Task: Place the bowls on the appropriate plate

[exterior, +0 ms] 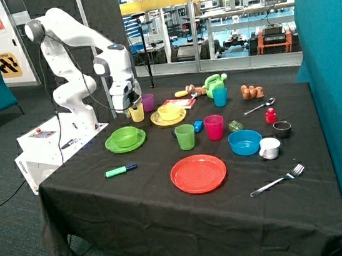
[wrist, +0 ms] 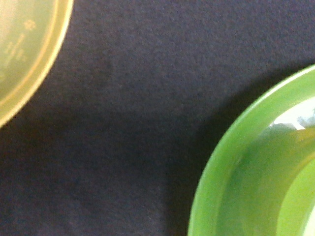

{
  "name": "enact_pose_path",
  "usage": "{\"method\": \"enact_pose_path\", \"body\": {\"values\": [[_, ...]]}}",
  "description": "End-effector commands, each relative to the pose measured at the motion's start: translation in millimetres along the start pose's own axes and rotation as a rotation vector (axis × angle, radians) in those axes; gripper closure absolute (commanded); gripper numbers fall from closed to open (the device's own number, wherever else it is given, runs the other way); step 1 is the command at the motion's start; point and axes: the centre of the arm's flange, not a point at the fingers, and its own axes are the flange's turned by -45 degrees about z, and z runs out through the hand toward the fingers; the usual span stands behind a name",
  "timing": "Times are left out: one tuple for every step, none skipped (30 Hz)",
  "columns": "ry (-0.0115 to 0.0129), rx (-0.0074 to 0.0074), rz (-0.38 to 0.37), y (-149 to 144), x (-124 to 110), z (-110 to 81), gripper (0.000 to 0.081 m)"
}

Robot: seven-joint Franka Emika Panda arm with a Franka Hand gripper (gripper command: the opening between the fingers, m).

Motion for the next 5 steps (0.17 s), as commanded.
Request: {"method": "enact_pose_path", "body": {"values": [[-0.0032,0.0021,-0.034,-11,19,-9.0,0.0234],[-0.0032,0.0022,-0.049,-15,23,-10.2,0.0235],[-0.0032,0.0022,-0.054,-18,26,-11.1,0.0235],[-0.0032,0.0022,-0.056,-20,28,-11.6,0.0235],[-0.0032,0.0022,-0.068,-24,31,-12.5,0.0236]]}}
